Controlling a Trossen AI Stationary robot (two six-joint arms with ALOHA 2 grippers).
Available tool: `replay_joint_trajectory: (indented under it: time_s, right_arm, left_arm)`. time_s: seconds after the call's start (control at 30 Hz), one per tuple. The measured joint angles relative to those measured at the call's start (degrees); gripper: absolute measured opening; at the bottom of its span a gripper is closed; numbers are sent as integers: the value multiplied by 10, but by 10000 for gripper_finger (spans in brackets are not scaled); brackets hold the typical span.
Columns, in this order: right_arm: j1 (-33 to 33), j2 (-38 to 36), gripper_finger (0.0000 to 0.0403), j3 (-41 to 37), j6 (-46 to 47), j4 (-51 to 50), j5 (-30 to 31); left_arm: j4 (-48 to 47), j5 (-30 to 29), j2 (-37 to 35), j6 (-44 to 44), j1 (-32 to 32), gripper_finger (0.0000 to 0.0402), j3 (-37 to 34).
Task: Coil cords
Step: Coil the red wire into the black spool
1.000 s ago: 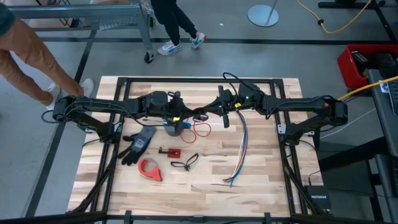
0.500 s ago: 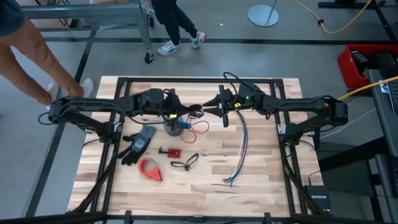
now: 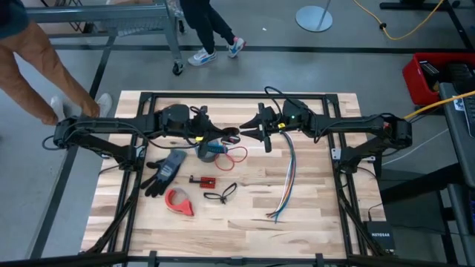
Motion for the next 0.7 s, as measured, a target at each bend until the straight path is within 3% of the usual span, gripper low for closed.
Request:
replay_joint_trajectory:
  time_s: [0.7]
  right_arm:
    - [28,11,120,0,1,43,-20]
  left_arm:
    - [5,13,0,22,-9,0,0]
